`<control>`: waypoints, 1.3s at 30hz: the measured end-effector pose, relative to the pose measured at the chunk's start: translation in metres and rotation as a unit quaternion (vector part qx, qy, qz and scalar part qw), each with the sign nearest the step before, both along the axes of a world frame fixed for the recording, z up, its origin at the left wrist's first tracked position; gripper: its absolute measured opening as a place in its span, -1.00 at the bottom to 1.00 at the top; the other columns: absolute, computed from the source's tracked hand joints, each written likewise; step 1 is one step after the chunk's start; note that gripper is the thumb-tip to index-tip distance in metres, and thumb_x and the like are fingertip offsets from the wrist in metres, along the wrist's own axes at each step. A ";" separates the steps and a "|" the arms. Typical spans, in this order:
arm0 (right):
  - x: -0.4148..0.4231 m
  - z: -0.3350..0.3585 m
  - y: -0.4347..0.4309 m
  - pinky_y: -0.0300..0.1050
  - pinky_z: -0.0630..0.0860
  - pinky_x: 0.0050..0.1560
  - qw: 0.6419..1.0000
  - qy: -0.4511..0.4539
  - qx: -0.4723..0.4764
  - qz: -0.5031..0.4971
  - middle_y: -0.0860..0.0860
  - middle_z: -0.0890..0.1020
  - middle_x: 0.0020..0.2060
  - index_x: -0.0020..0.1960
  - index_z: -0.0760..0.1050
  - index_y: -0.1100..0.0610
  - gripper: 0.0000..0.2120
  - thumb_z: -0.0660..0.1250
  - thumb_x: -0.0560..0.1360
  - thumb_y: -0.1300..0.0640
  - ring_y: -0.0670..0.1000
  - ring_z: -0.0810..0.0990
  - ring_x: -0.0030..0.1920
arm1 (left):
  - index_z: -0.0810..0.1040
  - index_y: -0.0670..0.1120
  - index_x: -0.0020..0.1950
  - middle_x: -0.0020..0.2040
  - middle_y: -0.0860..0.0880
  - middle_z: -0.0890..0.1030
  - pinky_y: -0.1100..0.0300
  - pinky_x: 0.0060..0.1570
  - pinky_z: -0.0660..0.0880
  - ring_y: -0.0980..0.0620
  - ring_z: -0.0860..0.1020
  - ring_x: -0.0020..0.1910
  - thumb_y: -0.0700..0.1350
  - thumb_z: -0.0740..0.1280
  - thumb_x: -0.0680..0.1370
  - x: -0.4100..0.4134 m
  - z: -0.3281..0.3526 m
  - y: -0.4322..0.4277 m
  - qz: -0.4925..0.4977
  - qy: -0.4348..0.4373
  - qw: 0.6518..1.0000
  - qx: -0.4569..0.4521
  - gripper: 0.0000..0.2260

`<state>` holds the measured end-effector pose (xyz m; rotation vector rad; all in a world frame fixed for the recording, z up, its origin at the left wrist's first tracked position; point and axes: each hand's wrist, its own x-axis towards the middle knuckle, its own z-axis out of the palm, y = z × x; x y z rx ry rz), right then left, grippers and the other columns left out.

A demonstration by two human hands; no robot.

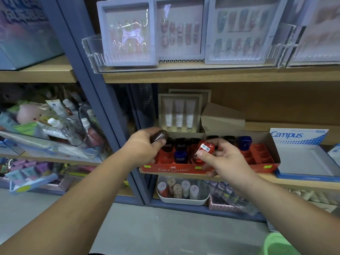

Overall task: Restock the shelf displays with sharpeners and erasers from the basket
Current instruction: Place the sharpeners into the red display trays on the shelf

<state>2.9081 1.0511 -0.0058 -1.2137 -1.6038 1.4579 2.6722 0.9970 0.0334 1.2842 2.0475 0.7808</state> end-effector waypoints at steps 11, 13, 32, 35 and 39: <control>0.004 -0.003 0.006 0.03 0.65 -0.21 0.999 0.023 -0.030 0.001 0.09 0.75 -0.13 0.21 0.53 -0.01 -0.66 0.53 0.49 0.15 0.12 0.74 -0.18 | 0.59 0.06 0.15 0.12 0.00 0.62 0.14 -0.05 0.53 -0.02 0.59 0.05 -0.15 0.54 0.48 -0.011 0.025 0.033 -0.060 0.296 0.953 -0.026 -0.70; 0.008 -0.004 0.006 0.03 0.65 -0.21 0.999 0.026 -0.030 0.001 0.09 0.75 -0.12 0.21 0.53 -0.02 -0.65 0.54 0.48 0.15 0.12 0.75 -0.17 | 0.62 0.05 0.25 0.18 -0.01 0.62 0.14 0.00 0.54 -0.04 0.60 0.10 -0.18 0.51 0.50 -0.012 0.027 0.039 -0.094 0.337 0.934 -0.069 -0.65; 0.005 0.010 -0.007 0.03 0.66 -0.14 0.996 0.064 -0.050 -0.020 0.06 0.76 -0.19 0.11 0.56 0.11 -0.61 0.63 0.36 0.15 0.09 0.76 -0.14 | 0.67 -0.07 0.21 0.14 -0.04 0.67 0.06 0.14 0.59 -0.05 0.62 0.11 -0.15 0.51 0.52 -0.015 0.006 0.055 -0.071 0.340 0.930 -0.118 -0.74; 0.008 0.015 -0.010 0.07 0.67 -0.09 0.997 0.058 -0.047 -0.012 0.05 0.76 -0.18 0.12 0.56 0.10 -0.61 0.63 0.37 0.16 0.08 0.76 -0.14 | 0.67 -0.11 0.21 0.14 -0.05 0.67 0.06 0.18 0.58 -0.06 0.62 0.13 -0.15 0.48 0.55 -0.013 0.000 0.058 -0.041 0.319 0.939 -0.123 -0.77; 0.013 0.019 -0.011 0.05 0.67 -0.13 0.997 0.063 -0.039 -0.012 0.06 0.76 -0.18 0.11 0.56 0.10 -0.62 0.62 0.37 0.18 0.10 0.76 -0.15 | 0.65 -0.17 0.18 0.01 -0.07 0.64 0.12 -0.06 0.56 -0.05 0.60 -0.02 -0.16 0.36 0.63 -0.009 -0.008 0.059 -0.023 0.342 0.928 -0.146 -0.83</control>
